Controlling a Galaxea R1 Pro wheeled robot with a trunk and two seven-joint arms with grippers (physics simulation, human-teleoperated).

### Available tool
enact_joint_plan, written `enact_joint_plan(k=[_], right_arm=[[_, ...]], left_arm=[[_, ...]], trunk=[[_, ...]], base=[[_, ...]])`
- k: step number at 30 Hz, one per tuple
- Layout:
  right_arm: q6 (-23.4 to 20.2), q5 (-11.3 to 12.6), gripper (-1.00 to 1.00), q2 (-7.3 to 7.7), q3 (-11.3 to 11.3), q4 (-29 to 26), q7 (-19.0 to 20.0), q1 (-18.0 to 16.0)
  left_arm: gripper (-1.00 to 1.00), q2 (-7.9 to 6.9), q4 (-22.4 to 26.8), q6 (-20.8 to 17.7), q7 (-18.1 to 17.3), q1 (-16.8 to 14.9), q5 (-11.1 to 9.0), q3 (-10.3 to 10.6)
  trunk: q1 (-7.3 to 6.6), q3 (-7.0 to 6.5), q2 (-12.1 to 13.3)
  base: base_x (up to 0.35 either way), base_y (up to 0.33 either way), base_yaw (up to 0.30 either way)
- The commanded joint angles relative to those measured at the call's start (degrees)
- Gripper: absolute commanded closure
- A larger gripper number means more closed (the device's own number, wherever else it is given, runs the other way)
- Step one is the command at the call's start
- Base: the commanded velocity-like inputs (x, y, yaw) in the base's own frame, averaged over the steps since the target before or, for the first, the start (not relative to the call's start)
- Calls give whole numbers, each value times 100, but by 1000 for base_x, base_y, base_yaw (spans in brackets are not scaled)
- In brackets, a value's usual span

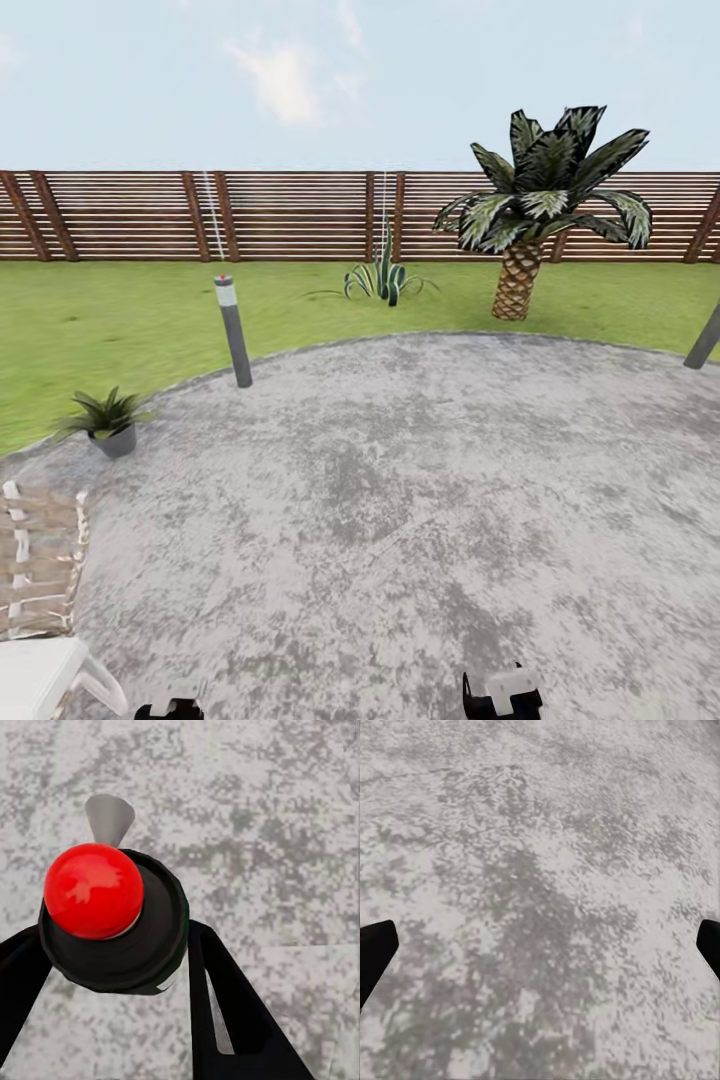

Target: Pick up the pesticide atomizer in the garden and spray insectifuge to fully cover both potted plants in the garden.

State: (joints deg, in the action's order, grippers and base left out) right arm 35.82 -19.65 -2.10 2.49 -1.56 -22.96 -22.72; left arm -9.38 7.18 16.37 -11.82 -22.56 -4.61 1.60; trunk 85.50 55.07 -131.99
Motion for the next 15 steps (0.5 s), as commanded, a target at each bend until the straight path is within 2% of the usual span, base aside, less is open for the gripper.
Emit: enact_joint_plan(k=[1,15], right_arm=[[-5,-39,-100,-1,24,6,-60,-4],[-5,-39,-100,-1,24,6,-62,-4]], left_arm=[[100,-2,-6,12,-30,-3,-49,15],[100,-2,-4,11,-30,-4,-49,15]], trunk=[[2,5,-2],[2,5,-2]], base=[[335,0,0],[335,0,0]])
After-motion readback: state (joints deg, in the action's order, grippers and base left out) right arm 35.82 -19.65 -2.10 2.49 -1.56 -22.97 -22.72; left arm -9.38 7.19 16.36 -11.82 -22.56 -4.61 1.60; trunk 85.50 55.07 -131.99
